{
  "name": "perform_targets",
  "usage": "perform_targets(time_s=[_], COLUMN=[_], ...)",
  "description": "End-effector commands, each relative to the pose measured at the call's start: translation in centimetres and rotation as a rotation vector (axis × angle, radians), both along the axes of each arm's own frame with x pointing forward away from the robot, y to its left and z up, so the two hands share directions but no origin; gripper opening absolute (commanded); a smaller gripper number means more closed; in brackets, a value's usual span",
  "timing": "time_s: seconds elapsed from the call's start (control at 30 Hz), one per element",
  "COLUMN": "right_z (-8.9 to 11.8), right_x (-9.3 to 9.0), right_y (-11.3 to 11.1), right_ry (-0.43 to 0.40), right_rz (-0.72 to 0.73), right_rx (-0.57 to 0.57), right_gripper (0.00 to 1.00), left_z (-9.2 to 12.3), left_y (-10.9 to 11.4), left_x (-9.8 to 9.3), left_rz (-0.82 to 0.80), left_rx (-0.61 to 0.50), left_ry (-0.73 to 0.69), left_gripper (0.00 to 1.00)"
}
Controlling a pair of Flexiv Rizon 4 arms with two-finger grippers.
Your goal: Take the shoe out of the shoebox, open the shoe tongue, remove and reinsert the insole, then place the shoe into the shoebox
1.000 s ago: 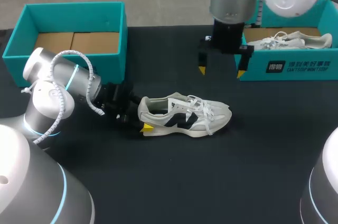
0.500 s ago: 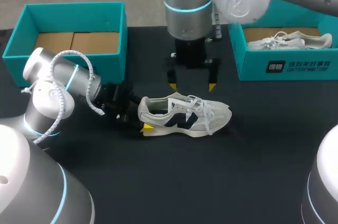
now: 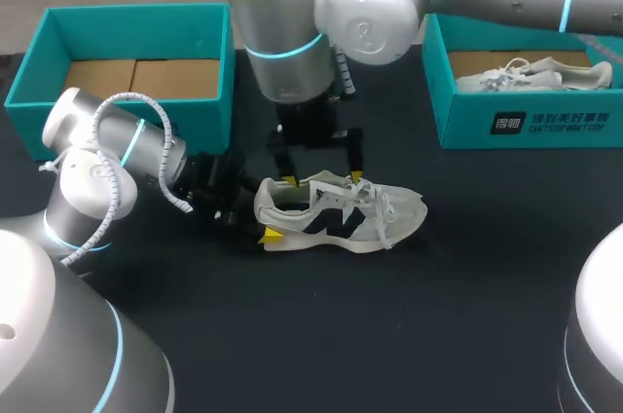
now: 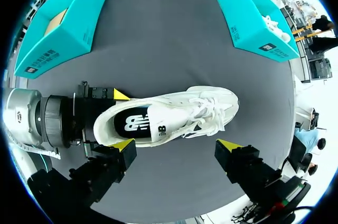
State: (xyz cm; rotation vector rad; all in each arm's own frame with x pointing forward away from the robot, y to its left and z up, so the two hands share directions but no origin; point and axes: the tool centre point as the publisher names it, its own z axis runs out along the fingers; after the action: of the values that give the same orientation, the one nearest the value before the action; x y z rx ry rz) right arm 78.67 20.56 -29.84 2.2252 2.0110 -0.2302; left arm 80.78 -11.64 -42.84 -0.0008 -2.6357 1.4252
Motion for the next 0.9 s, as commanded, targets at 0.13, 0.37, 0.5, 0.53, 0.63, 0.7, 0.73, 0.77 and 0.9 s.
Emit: perform_targets(time_s=[0.13, 0.37, 0.5, 0.53, 0.63, 0.7, 0.73, 0.77, 0.9], right_z=[-1.0, -3.0, -3.8, -4.0, -4.5, -4.7, -4.7, -4.7, -4.6], right_x=[0.4, 0.7, 1.1, 1.2, 1.4, 1.5, 1.6, 1.6, 1.9], right_y=[0.6, 0.9, 0.8, 0.8, 0.3, -0.4, -0.7, -1.1, -2.4], right_ry=[0.002, 0.022, 0.038, 0.04, 0.054, 0.063, 0.067, 0.07, 0.08], right_rz=[0.022, 0.041, 0.036, 0.036, 0.03, 0.016, 0.008, 0.002, -0.019], right_rx=[-0.021, -0.062, -0.063, -0.062, -0.074, -0.081, -0.089, -0.098, -0.114], right_gripper=[1.0, 1.0, 1.0, 1.0, 1.0, 1.0, 1.0, 1.0, 1.0], left_z=[-0.4, -0.4, -0.4, -0.4, -0.4, -0.4, -0.4, -0.4, -0.4], left_y=[-0.1, -0.1, -0.1, -0.1, -0.1, -0.1, -0.1, -0.1, -0.1], left_x=[0.2, 0.2, 0.2, 0.2, 0.2, 0.2, 0.2, 0.2, 0.2], left_rz=[-0.002, -0.002, -0.002, -0.002, -0.002, -0.002, -0.002, -0.002, -0.002], left_rx=[0.001, 0.001, 0.001, 0.001, 0.001, 0.001, 0.001, 0.001, 0.001], left_ry=[0.002, 0.002, 0.002, 0.002, 0.002, 0.002, 0.002, 0.002, 0.002], left_gripper=[0.0, 0.0, 0.0, 0.0, 0.0, 0.0, 0.0, 0.0, 0.0])
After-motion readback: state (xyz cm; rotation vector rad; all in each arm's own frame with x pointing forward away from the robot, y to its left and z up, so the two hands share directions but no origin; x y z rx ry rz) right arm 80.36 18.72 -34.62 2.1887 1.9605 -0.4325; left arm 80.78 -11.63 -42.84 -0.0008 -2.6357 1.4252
